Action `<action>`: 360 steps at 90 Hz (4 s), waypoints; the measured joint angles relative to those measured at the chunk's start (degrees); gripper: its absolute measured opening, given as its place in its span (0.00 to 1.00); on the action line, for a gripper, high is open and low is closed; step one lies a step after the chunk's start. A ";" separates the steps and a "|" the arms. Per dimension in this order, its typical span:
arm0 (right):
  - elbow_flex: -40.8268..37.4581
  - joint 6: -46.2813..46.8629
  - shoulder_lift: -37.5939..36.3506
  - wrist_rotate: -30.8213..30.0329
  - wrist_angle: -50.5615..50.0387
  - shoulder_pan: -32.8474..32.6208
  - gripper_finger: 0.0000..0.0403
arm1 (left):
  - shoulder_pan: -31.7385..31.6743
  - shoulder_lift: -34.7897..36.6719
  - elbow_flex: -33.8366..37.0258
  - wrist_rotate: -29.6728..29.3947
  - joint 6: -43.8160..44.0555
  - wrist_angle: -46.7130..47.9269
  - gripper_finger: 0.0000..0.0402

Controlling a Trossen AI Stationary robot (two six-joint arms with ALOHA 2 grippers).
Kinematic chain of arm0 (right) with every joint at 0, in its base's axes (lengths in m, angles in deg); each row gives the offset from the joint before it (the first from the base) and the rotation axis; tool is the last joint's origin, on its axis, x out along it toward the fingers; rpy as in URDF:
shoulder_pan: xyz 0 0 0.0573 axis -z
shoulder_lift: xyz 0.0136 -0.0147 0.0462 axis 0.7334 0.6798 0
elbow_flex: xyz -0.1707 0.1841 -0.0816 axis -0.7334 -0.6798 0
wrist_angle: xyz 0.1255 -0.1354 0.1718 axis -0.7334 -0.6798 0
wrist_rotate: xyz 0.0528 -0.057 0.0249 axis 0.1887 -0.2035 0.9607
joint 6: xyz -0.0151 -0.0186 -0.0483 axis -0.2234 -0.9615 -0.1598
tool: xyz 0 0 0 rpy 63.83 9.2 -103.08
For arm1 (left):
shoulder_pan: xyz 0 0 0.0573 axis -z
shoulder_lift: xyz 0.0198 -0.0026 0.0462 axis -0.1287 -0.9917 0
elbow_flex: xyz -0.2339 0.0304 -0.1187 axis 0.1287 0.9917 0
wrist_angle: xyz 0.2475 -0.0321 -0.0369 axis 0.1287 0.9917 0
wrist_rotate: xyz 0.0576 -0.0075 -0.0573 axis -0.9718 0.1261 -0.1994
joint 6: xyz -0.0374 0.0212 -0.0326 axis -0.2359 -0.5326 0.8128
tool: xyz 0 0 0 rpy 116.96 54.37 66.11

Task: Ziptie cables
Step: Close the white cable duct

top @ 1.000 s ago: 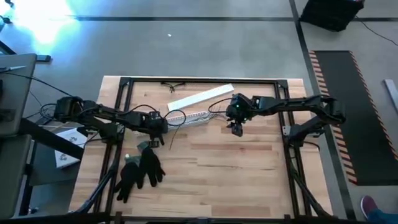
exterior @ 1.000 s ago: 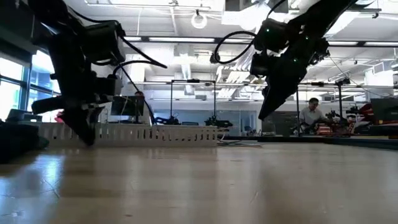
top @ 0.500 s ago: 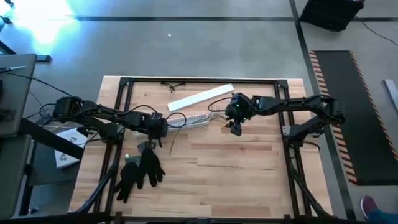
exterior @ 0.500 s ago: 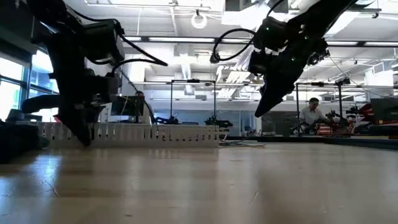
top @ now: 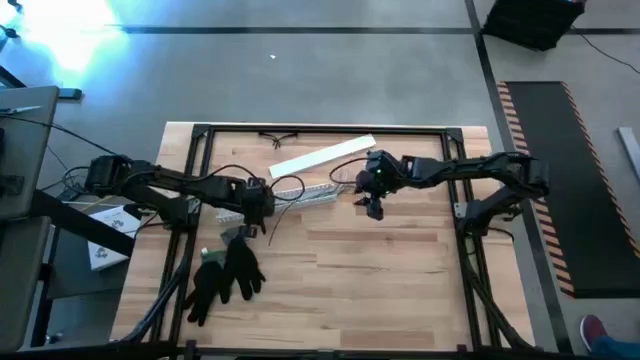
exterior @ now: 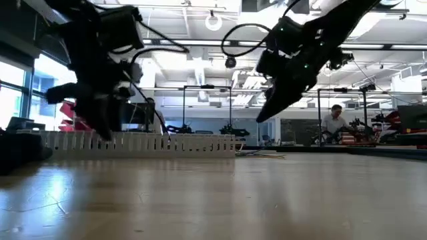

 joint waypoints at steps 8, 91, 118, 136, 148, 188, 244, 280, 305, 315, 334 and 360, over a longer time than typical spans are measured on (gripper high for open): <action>0.00 -2.44 4.03 -1.49 5.59 -0.49 0.41 | 0.00 0.10 -1.57 0.15 1.01 0.02 0.37; 0.00 -2.58 12.36 2.32 16.12 -4.13 0.41 | 7.44 0.17 -2.83 -10.40 21.66 -15.50 0.37; 0.00 -5.55 1.18 1.97 6.62 -0.81 0.41 | 7.93 0.17 -2.83 -13.50 27.31 -15.59 0.37; 0.33 -5.34 1.58 -2.98 13.78 4.40 0.41 | 7.93 0.17 -2.83 -19.39 32.05 -18.27 0.37; 5.19 -5.58 6.25 -3.67 13.75 8.53 0.41 | 7.93 0.19 -2.83 -20.39 30.74 -20.76 0.37; 36.91 -8.35 31.75 -7.50 -11.84 18.18 0.17 | 7.93 0.19 -2.81 -20.35 28.40 -22.47 0.37; 39.35 14.46 33.52 -18.95 -55.20 16.62 0.00 | 10.21 0.17 1.54 -21.01 33.09 -23.25 0.37; 38.75 13.37 25.10 -23.35 -62.32 8.91 0.00 | 12.97 0.17 2.96 -21.35 33.08 -24.94 0.37; 25.61 -2.08 9.29 -13.98 -47.34 5.03 0.01 | 14.84 0.17 2.96 -24.32 33.50 -25.70 0.37; 14.31 -2.55 2.55 -9.26 -34.35 6.46 0.08 | 15.10 -0.23 2.96 -24.81 33.54 -25.91 0.37; -3.87 -3.96 -2.37 -5.43 -6.67 9.24 0.32 | 14.80 -0.27 3.01 -25.30 33.02 -26.34 0.37; -12.40 -5.35 1.01 -4.75 19.96 12.64 0.71 | 13.59 -0.25 3.01 -25.03 29.42 -31.48 0.37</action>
